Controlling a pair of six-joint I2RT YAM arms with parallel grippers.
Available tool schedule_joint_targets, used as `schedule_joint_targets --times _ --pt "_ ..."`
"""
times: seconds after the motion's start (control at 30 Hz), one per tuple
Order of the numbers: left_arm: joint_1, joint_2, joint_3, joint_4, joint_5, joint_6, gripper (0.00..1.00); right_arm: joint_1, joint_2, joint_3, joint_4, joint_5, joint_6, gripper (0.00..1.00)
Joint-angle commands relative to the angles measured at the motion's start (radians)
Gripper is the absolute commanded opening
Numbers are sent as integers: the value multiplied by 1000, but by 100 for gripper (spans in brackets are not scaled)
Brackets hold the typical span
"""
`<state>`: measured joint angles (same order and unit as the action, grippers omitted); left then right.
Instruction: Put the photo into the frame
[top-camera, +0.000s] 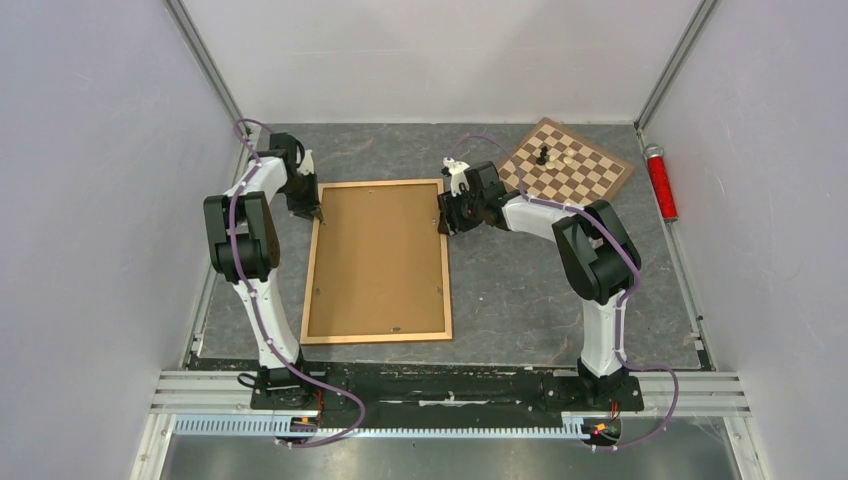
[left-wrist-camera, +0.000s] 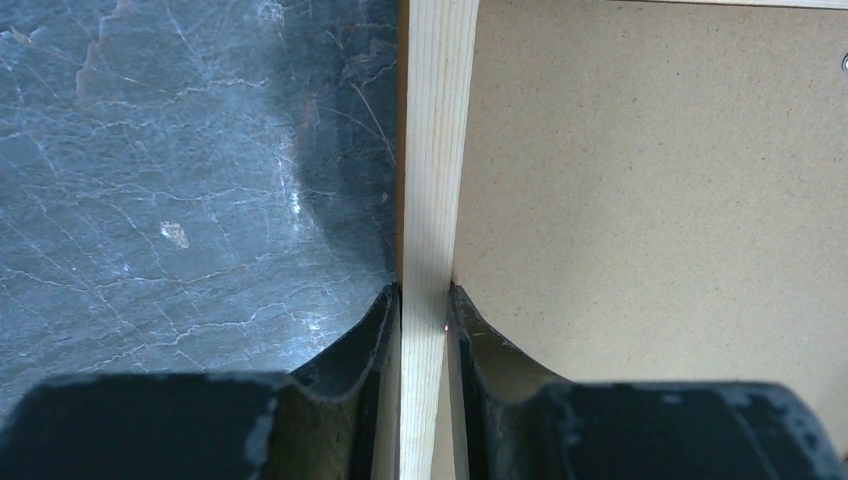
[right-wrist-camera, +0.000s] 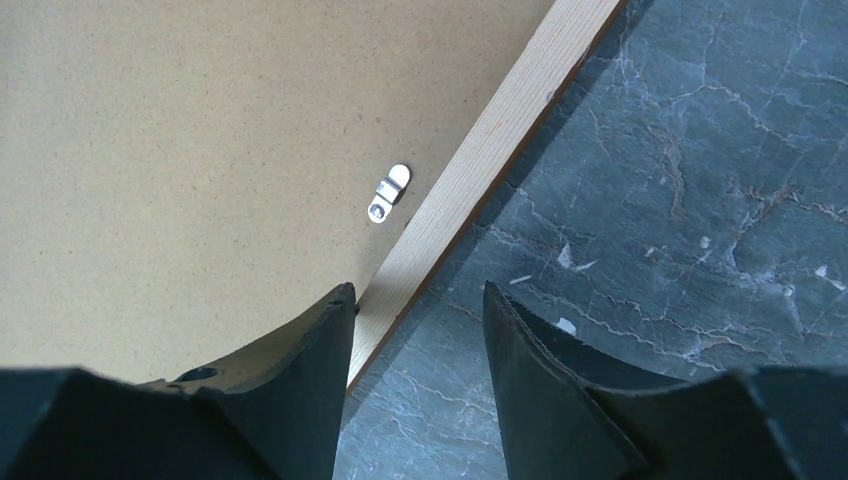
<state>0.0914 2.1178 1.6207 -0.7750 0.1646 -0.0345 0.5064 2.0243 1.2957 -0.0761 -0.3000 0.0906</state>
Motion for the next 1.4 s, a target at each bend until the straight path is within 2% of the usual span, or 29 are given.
schedule_joint_targets --times 0.0,0.1,0.23,0.43,0.67,1.03,1.37 --pt "-7 -14 12 -52 64 -3 21 -2 -1 -12 9 4 3 52" --pt "-7 -18 20 -51 60 -5 40 -2 -1 -10 8 3 4 52" --pt "-6 -8 44 -61 67 -16 51 -2 -1 -8 8 3 6 52" --pt "-6 4 59 -63 50 -21 50 -2 -4 -7 7 2 7 52" --pt "4 16 76 -54 58 -51 43 -3 -4 -10 7 -1 8 52" --pt "2 15 140 -57 81 -52 56 -17 13 99 -41 13 -37 54" --pt "2 -48 26 -31 71 -4 56 -13 96 218 -101 4 -41 57"
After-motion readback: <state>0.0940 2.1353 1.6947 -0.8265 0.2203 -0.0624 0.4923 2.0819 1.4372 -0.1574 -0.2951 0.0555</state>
